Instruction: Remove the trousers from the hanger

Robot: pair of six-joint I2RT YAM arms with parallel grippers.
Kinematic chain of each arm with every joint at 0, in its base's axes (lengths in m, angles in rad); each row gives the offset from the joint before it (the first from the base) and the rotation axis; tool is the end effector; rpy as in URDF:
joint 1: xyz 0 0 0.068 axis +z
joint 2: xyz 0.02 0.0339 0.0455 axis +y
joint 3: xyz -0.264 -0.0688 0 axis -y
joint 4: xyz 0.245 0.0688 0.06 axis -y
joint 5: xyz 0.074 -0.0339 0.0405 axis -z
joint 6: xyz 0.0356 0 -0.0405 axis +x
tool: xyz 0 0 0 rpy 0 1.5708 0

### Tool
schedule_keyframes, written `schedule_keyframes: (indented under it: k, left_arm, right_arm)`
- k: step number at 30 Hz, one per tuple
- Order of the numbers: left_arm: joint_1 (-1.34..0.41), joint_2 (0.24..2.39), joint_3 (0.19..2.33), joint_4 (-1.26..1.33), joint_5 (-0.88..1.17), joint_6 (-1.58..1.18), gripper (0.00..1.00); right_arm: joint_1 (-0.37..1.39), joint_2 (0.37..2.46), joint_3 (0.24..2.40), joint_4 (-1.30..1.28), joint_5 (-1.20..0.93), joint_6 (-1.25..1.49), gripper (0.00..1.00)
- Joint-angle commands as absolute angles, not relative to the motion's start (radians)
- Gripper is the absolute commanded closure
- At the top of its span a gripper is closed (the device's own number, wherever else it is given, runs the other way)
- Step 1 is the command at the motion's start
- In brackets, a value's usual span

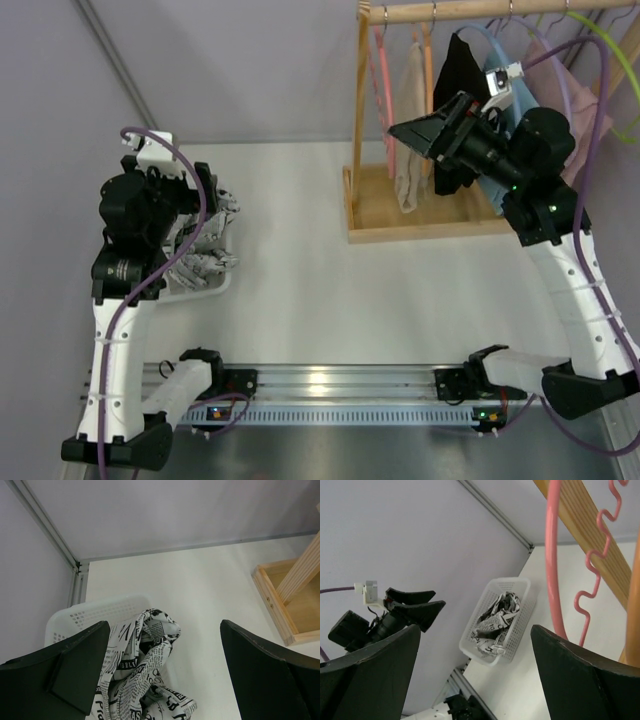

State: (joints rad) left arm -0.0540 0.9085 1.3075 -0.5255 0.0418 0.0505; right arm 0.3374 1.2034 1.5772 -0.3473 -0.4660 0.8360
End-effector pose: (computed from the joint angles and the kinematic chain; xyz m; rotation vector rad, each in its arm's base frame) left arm 0.1685 -0.0106 0.4583 0.1198 1.6931 -0.0381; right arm 0.2185 0.0936 0.5080 0.0174 1.6961 1.2625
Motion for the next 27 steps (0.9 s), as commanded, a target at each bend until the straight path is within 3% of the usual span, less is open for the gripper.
schedule_keyframes:
  k: [1,6,14,18,27]
  left_arm:
    - [-0.052,0.888,1.324,-0.503,0.064,0.038,0.02]
    - [-0.052,0.9,1.325,-0.502,0.078,0.02,0.02]
    - [-0.052,0.9,1.328,-0.5,0.083,0.009,0.02]
    - [-0.052,0.893,1.316,-0.502,0.089,0.02,0.02]
    - [-0.052,0.88,1.301,-0.502,0.087,0.023,0.02]
  right_arm:
    - [0.336,1.112,1.643,-0.311,-0.428,0.692,0.07]
    - [0.259,1.118,1.73,-0.342,-0.417,0.669,0.08]
    - [0.025,1.239,1.776,-0.404,-0.541,0.683,0.19]
    - [0.009,1.275,1.759,-0.307,-0.618,0.728,0.29]
    - [0.011,1.377,1.775,-0.232,-0.581,0.764,0.33]
